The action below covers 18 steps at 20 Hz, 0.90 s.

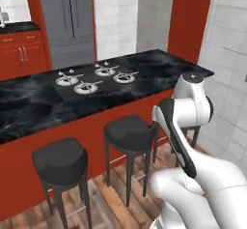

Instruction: Organize the utensils by type. Pick up the wooden spoons from the counter and place them in the open cabinet. Then pick up the metallic utensils from the counter and place them in the open drawer.

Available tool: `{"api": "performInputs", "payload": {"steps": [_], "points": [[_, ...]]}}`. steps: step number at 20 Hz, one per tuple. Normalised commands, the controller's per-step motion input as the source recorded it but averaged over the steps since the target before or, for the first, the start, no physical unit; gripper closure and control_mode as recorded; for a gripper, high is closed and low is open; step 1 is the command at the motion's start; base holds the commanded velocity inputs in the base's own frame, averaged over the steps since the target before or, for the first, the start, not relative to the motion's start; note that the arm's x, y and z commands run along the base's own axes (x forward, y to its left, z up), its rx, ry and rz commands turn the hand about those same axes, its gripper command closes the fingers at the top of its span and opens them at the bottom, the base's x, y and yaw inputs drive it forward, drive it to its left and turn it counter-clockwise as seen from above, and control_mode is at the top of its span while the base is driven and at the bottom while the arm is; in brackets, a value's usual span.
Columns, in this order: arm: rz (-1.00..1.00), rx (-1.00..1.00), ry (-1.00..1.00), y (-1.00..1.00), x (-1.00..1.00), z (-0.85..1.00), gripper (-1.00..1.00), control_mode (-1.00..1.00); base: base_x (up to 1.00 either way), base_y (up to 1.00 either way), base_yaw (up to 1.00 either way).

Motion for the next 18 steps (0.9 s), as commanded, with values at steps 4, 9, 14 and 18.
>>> {"api": "performInputs", "payload": {"steps": [4, 9, 14, 18], "points": [[0.00, 0.00, 0.00, 0.00, 0.00, 0.00, -1.00, 1.00, -0.02, 0.00, 1.00], [0.00, 0.00, 0.00, 0.00, 0.00, 0.00, -1.00, 1.00, 0.04, 0.02, 1.00], [0.00, 0.00, 0.00, 0.00, 0.00, 0.00, -1.00, 1.00, 0.28, 0.02, 0.98], [0.00, 0.00, 0.00, 0.00, 0.00, 0.00, -1.00, 1.00, 0.53, 0.01, 0.86]]}}
